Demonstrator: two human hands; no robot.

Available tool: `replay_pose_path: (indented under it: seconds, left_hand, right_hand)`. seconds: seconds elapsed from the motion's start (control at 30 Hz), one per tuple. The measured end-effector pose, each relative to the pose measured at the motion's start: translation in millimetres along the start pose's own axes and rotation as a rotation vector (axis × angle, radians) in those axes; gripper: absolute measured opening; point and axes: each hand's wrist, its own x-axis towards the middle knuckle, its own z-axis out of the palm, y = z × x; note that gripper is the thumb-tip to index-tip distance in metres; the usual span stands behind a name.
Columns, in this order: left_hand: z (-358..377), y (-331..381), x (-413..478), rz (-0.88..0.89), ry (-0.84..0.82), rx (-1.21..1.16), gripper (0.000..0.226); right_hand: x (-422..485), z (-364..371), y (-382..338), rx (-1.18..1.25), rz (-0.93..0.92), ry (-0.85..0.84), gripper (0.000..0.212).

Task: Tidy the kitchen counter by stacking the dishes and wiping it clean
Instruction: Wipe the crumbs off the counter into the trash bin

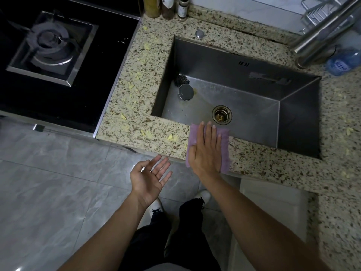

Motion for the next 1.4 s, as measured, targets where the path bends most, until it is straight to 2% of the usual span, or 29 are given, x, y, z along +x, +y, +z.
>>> replay_pose_path:
  seconds: [0.9,1.17,1.4]
  left_hand:
    - [-20.5,55.8,2.0,0.035,0.024,-0.067,0.057]
    - [-26.2,71.3,4.2,0.070,-0.007,-0.138,0.041]
    - [-31.3,80.5,10.3,0.086,-0.014,-0.146,0.039]
  right_hand:
    - [20.9,10.9,-96.1,0.030,-0.044,-0.017,0.075]
    - [25.9,13.9,-128.8,0.045,-0.050,-0.015,0.077]
    - [30.0,14.1,-164.1,0.085,-0.044,-0.006,0.076]
